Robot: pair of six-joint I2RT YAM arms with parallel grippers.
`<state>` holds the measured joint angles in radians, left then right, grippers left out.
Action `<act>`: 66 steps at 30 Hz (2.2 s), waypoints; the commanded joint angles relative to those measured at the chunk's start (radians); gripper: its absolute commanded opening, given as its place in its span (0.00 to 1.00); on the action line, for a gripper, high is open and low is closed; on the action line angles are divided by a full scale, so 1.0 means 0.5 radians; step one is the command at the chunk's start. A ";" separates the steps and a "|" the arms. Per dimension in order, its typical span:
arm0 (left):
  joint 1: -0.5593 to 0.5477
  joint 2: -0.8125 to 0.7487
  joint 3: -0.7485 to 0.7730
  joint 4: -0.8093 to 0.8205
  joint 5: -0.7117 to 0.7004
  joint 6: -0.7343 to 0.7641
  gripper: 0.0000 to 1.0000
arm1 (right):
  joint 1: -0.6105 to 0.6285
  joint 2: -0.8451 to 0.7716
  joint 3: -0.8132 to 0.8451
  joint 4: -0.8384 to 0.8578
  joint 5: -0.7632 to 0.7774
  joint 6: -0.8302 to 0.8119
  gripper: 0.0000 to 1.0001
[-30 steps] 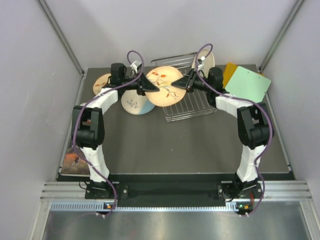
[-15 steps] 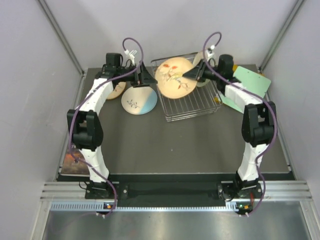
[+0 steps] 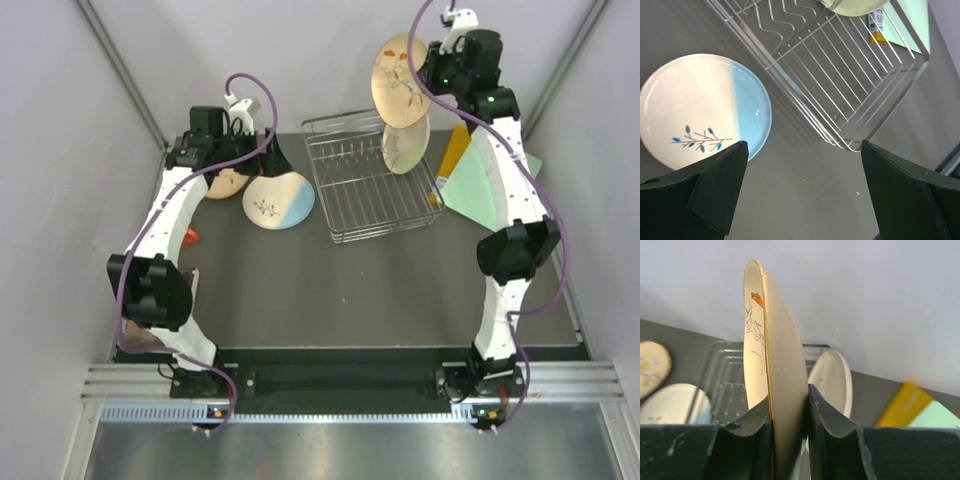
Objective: Load the plates into the dish rack
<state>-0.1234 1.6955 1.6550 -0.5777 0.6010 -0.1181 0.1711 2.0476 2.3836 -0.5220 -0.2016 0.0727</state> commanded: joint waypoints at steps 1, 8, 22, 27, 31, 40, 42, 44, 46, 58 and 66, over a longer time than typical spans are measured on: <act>-0.005 -0.148 -0.070 -0.056 -0.138 0.101 0.99 | 0.164 0.080 0.102 -0.091 0.571 -0.402 0.00; -0.002 -0.209 -0.153 -0.050 -0.079 0.080 0.99 | 0.302 0.206 0.080 -0.030 0.918 -0.587 0.00; -0.005 -0.194 -0.248 -0.010 0.037 0.021 0.99 | 0.284 0.332 0.194 0.111 0.968 -0.658 0.00; -0.005 -0.167 -0.242 0.008 0.062 0.009 0.99 | 0.268 0.313 0.240 0.182 0.986 -0.676 0.00; -0.005 -0.160 -0.245 0.017 0.077 -0.003 0.99 | 0.268 0.323 0.240 0.225 1.011 -0.725 0.00; -0.005 -0.170 -0.257 0.020 0.056 0.000 0.99 | 0.265 0.390 0.243 0.246 1.029 -0.750 0.00; -0.005 -0.170 -0.261 0.020 0.056 0.000 0.99 | 0.265 0.405 0.249 0.259 1.020 -0.750 0.00; -0.005 -0.170 -0.267 0.017 0.053 0.003 0.99 | 0.268 0.436 0.264 0.259 1.017 -0.747 0.00; -0.005 -0.170 -0.273 0.017 0.041 0.003 0.99 | 0.271 0.451 0.264 0.253 1.017 -0.737 0.00; -0.002 -0.173 -0.282 -0.001 -0.581 0.024 0.99 | 0.299 0.608 0.237 0.240 0.989 -0.701 0.00; -0.002 -0.176 -0.355 -0.032 -0.472 0.009 0.99 | 0.311 0.743 0.243 0.286 1.011 -0.722 0.00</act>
<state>-0.1246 1.6321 1.5089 -0.6025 0.3576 -0.1127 0.3267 2.4115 2.4248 -0.5049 0.2794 -0.2684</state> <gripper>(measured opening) 0.990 0.220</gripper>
